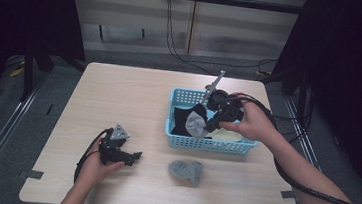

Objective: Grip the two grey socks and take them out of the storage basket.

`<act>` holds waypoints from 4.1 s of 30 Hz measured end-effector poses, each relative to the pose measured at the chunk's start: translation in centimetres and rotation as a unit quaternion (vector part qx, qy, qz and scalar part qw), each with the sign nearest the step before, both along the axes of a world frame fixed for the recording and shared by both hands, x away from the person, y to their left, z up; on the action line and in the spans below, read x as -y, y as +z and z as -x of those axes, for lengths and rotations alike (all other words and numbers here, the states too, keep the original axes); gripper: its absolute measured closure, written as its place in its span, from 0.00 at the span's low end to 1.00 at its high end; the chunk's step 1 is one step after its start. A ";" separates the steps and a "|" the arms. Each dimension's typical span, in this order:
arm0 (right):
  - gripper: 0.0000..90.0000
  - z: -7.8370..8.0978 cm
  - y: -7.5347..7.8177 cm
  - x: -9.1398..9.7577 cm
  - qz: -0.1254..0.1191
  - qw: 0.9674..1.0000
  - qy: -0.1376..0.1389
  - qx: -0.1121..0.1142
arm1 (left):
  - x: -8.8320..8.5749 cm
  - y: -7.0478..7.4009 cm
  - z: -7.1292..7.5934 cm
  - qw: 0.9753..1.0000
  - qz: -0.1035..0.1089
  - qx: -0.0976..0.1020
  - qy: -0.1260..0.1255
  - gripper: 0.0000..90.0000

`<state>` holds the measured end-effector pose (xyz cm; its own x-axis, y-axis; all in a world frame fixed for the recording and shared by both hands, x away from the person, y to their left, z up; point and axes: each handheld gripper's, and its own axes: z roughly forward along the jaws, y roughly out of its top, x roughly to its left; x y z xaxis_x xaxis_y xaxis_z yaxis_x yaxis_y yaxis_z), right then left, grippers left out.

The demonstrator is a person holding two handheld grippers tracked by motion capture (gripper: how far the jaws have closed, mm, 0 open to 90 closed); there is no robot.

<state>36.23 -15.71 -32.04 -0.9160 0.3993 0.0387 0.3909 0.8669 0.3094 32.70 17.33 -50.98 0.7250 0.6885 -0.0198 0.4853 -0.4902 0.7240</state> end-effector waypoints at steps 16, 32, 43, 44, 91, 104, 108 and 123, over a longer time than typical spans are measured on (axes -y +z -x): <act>0.94 5.1 -0.9 -5.2 -0.021 0.994 0.109 -0.006 | -0.1 0.1 0.0 1.000 -0.007 0.001 -0.004 0.14; 0.93 5.3 -7.2 -7.0 0.003 0.991 0.120 -0.055 | -0.1 0.1 0.0 1.000 -0.006 0.001 -0.004 0.14; 0.93 4.6 -9.3 -7.7 0.017 0.992 0.111 -0.063 | -0.1 0.1 0.0 1.000 -0.006 0.001 -0.004 0.14; 0.93 4.6 -9.3 -7.7 0.017 0.992 0.111 -0.063 | -0.1 0.1 0.0 1.000 -0.006 0.001 -0.004 0.14; 0.40 3.6 -10.2 -7.6 -0.003 0.997 0.060 -0.046 | -0.1 0.1 -0.1 1.000 -0.007 0.000 -0.006 0.14; 0.34 3.8 -9.3 -5.8 -0.017 0.998 0.041 -0.034 | -0.1 0.1 -0.1 1.000 -0.007 0.000 -0.006 0.14; 0.34 4.0 -9.1 -5.1 -0.020 0.999 0.029 -0.028 | -0.1 0.1 -0.1 1.000 -0.007 0.000 -0.006 0.14; 0.32 4.6 -8.9 -2.2 -0.028 0.999 0.005 -0.020 | -0.1 0.1 0.0 1.000 -0.007 0.001 -0.005 0.14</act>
